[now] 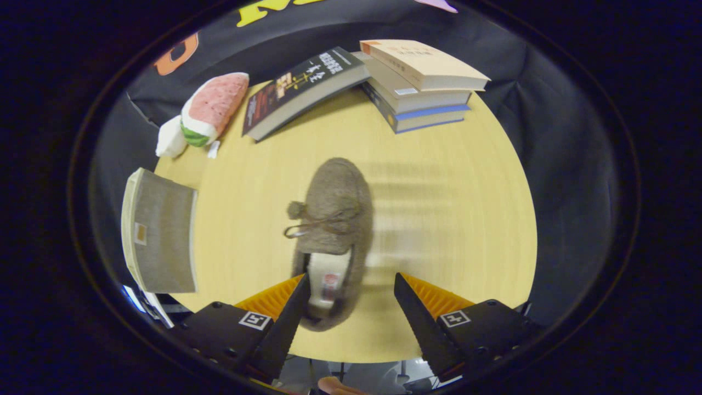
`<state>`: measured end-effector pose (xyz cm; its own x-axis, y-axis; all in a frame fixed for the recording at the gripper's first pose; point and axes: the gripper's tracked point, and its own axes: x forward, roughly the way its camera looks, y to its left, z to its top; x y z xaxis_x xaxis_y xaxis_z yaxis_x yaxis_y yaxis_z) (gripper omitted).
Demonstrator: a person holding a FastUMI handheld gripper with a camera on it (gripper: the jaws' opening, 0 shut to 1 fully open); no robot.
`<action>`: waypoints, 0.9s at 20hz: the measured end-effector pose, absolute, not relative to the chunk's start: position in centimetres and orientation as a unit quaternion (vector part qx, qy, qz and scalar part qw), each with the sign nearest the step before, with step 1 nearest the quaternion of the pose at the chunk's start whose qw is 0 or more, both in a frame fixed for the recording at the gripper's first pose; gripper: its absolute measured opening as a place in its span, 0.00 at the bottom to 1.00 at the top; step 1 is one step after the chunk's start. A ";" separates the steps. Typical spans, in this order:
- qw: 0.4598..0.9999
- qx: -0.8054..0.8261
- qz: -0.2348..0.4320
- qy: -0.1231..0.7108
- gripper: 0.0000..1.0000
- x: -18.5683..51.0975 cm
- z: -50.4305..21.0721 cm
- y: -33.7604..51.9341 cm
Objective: Open the storage box then place both shoes into the box .Put the left shoe in first, then the right shoe, with the right side of both shoes facing outward in a uniform manner.
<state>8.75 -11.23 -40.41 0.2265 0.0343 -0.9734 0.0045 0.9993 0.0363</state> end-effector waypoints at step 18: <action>0.775 0.054 0.028 0.629 0.01 11.1 -45.0 -10.5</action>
<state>11.05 -10.50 -45.00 0.2066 0.1119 -0.9720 0.0242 0.9925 0.1194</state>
